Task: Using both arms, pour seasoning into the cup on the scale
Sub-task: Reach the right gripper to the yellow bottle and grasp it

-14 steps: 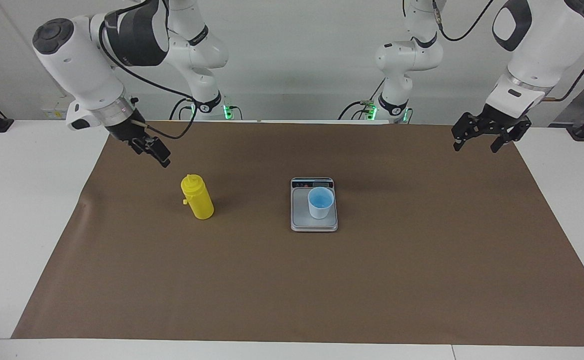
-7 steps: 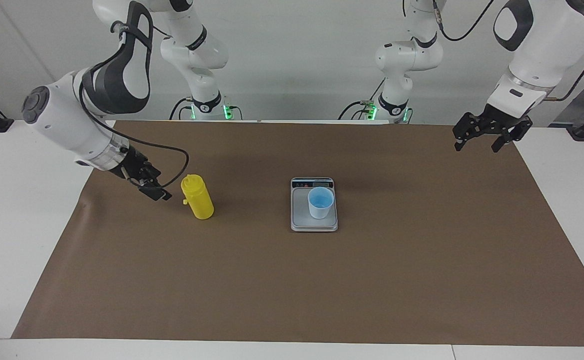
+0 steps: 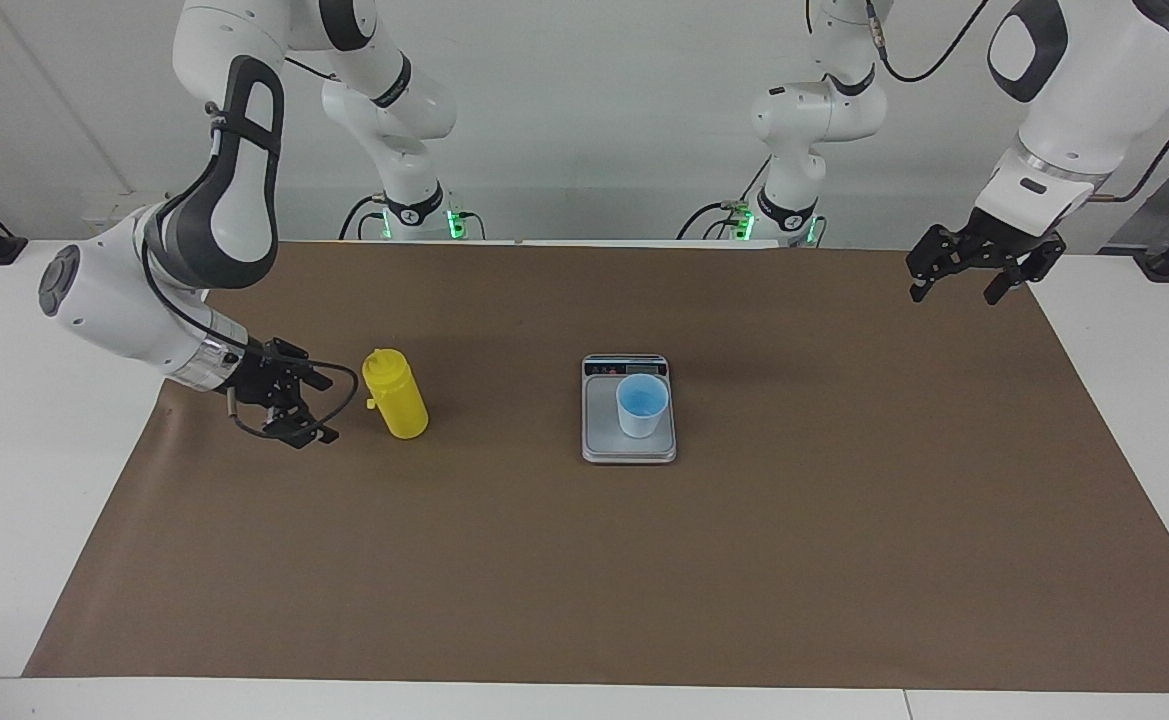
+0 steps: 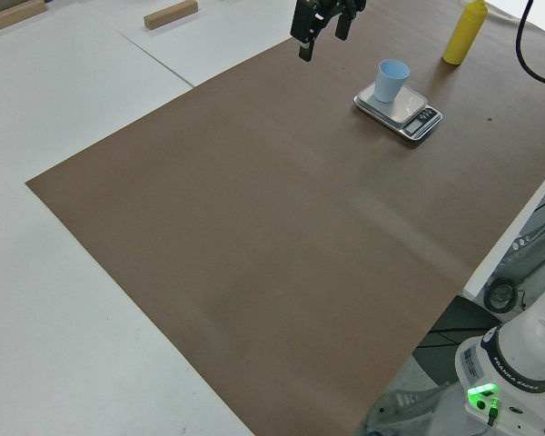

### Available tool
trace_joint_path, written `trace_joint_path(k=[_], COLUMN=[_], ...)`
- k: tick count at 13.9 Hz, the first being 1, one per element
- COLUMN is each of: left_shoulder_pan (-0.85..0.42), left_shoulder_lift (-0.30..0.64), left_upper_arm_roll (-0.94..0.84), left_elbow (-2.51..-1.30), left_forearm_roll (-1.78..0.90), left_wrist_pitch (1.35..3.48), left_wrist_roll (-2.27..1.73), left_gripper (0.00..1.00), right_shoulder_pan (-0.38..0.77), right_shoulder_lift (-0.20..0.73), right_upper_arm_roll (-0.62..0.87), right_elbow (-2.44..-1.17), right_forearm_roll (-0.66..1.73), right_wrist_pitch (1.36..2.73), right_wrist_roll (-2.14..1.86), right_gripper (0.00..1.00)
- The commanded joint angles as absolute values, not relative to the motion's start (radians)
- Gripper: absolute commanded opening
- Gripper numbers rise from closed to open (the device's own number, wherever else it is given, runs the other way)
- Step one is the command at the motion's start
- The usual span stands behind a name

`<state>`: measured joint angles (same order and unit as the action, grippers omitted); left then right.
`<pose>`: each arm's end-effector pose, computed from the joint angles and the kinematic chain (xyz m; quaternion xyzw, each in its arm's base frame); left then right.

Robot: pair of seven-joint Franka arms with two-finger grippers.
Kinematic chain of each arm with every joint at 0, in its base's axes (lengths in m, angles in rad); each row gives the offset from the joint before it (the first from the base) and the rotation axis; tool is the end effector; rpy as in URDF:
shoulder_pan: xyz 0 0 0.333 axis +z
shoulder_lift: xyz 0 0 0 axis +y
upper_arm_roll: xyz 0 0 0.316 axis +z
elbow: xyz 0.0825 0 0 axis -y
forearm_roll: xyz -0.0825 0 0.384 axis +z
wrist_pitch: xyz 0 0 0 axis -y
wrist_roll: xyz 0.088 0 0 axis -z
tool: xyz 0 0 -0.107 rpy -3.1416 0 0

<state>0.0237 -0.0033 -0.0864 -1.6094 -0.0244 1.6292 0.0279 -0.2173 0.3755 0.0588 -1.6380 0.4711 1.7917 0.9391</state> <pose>0.5573 -0.0376 0.6132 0.9989 -0.0447 0.0113 0.0122 0.6388 -0.0669 0.3926 -0.7823 0.5683 0.1876 0.1729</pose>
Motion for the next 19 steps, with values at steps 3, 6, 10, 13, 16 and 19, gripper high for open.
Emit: trace_joint_path(k=[3, 6, 10, 13, 16, 19], left_shoulder_pan=[0.038, 0.038, 0.038, 0.038, 0.038, 0.038], left_shoulder_lift=[-0.028, -0.028, -0.029, -0.028, -0.028, -0.029], left_upper_arm_roll=[-0.095, -0.095, -0.095, -0.095, -0.095, -0.095], left_elbow=[-1.628, -1.628, -1.628, -1.628, -1.628, -1.628], left_forearm_roll=[-0.012, -0.014, -0.012, -0.014, -0.012, -0.012], left_wrist_pitch=[1.615, 1.615, 1.615, 1.615, 1.615, 1.615], left_wrist_roll=[0.029, 0.029, 0.029, 0.029, 0.029, 0.029], left_gripper=[1.00, 1.00, 1.00, 1.00, 1.00, 1.00], right_shoulder_pan=[-0.242, -0.241, -0.227, -0.224, -0.227, -0.239], right_shoulder_lift=[0.344, 0.324, 0.304, 0.285, 0.270, 0.258], right_upper_arm_roll=[0.066, 0.067, 0.067, 0.067, 0.066, 0.066], right_elbow=[-1.768, -1.813, -1.867, -1.907, -1.950, -1.970], right_forearm_roll=[0.603, 0.643, 0.719, 0.772, 0.772, 0.772], right_wrist_pitch=[1.830, 1.832, 1.838, 1.859, 1.862, 1.850], right_wrist_roll=[0.960, 0.960, 0.954, 0.951, 0.913, 0.872], right_gripper=[1.00, 1.00, 1.00, 1.00, 1.00, 1.00])
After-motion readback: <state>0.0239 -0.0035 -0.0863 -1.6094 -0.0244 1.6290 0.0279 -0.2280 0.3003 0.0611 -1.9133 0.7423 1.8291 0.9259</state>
